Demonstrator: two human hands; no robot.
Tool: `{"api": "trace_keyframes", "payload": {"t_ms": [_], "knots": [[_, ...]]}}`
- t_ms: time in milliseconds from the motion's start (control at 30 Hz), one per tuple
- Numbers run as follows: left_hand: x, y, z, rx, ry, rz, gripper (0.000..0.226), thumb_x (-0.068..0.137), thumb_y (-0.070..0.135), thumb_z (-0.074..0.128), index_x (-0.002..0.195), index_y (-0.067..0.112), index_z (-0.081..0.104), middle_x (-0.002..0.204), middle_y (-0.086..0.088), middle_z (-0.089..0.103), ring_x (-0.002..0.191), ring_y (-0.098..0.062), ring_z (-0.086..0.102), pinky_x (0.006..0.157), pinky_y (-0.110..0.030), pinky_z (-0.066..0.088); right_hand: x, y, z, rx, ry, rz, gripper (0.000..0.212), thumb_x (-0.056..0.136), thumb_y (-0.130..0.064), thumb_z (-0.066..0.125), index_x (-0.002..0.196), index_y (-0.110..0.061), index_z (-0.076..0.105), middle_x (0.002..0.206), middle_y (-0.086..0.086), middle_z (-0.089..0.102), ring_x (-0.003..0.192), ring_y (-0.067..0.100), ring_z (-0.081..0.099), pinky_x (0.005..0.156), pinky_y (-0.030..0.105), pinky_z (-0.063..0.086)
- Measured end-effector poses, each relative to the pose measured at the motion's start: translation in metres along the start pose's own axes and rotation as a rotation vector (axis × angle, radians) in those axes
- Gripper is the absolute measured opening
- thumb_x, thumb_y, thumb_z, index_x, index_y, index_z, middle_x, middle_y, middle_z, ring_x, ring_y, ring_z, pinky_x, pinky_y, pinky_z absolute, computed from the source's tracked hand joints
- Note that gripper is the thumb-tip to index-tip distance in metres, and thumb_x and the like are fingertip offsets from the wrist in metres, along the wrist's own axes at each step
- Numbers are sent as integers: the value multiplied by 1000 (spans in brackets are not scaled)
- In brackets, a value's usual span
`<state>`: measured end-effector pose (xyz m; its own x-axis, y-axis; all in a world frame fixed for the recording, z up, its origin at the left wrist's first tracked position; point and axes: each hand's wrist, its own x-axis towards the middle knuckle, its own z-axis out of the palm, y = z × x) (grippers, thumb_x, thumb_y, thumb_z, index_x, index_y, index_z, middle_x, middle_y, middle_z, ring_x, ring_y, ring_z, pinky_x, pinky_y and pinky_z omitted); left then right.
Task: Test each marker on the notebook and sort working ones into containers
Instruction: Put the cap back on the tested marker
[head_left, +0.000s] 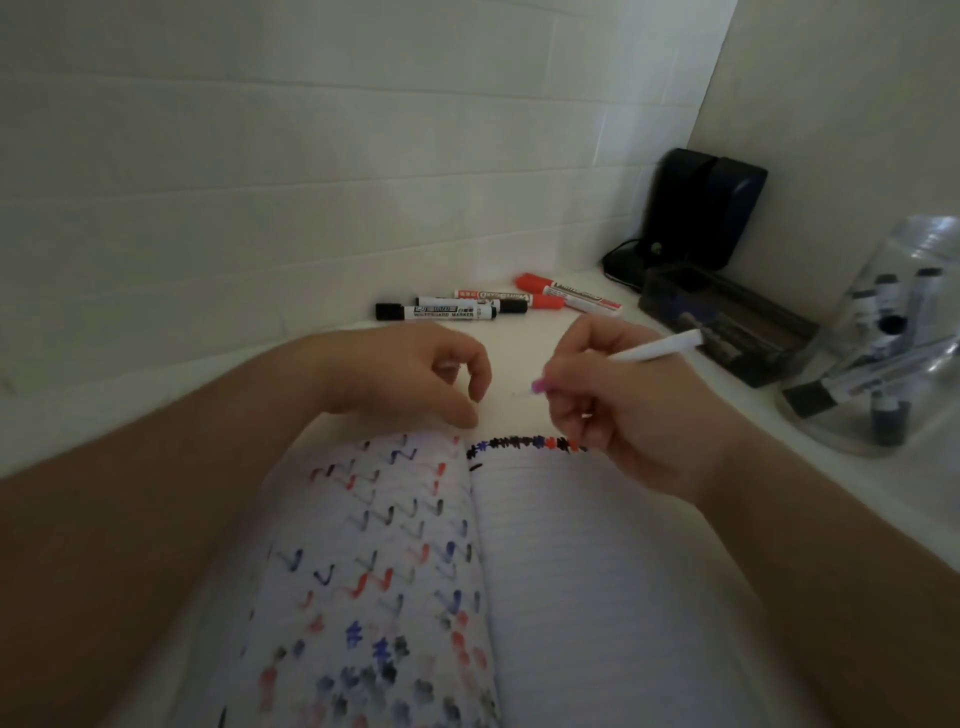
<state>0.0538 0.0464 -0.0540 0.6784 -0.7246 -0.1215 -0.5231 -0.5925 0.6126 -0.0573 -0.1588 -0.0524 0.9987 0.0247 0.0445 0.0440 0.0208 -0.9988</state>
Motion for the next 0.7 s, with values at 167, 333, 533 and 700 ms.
{"api": "trace_keyframes", "payload": {"t_ms": [167,333,533,700], "knots": [[3,4,5,73,-41,-47,7,81,38,79,86,37,74,58,19,49,55,-1,45,63,-26,39,-2,10,26,-396,16,-16,21,84,1,73,72,-12,61,57,5,63,51,15,54,44,22,42],[4,4,2,-12,-85,-74,12,84,46,78,85,34,74,59,22,54,55,3,47,65,-25,39,0,16,29,-447,36,-22,22,80,-2,78,68,-14,64,59,5,61,52,14,51,46,25,38],[3,9,-2,88,-183,-94,9,80,43,81,87,41,77,57,21,53,53,2,48,64,-26,39,1,17,31,-406,32,40,25,79,0,77,65,-13,62,59,13,63,50,19,55,45,27,40],[3,11,-3,133,-188,-127,8,79,45,82,84,41,78,59,23,59,55,5,53,66,-24,42,0,16,34,-360,67,70,22,81,2,74,67,-3,57,57,16,65,44,18,57,42,26,44]]}}
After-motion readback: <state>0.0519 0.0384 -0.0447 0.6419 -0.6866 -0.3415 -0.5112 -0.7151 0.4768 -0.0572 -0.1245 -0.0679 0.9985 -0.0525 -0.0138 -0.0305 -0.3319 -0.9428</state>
